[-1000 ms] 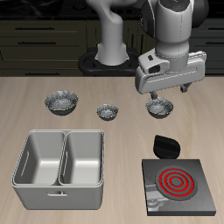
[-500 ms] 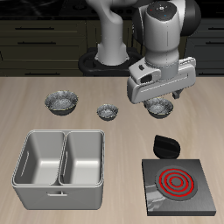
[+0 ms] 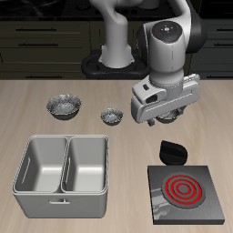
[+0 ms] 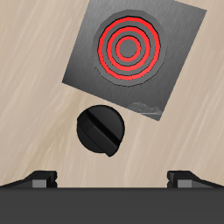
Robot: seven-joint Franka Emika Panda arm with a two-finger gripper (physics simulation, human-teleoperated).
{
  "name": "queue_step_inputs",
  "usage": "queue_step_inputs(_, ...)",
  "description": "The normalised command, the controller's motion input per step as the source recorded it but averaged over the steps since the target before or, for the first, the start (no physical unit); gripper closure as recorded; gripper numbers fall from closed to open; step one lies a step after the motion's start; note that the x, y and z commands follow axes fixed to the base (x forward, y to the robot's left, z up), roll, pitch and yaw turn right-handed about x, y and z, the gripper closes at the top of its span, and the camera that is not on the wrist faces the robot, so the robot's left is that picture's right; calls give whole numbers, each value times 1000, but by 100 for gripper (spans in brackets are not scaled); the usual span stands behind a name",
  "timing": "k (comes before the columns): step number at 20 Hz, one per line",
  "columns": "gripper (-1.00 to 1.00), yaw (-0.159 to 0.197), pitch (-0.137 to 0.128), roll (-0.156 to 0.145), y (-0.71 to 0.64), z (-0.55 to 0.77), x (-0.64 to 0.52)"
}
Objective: Turn off the stove and place the largest bowl in the left side of the drainer and the medium bowl in the right side
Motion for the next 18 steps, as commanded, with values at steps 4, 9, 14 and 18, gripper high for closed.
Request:
queue_step_inputs(4,-100,57,19,-13,94,-337,1)
queue_step_inputs(9,-100,90,3,1,126,-273,-57)
queue_step_inputs(14,-100,66,-1,-15,1,-241,-26)
queue_step_inputs(18,-100,99,11,-9,2,-310,-10)
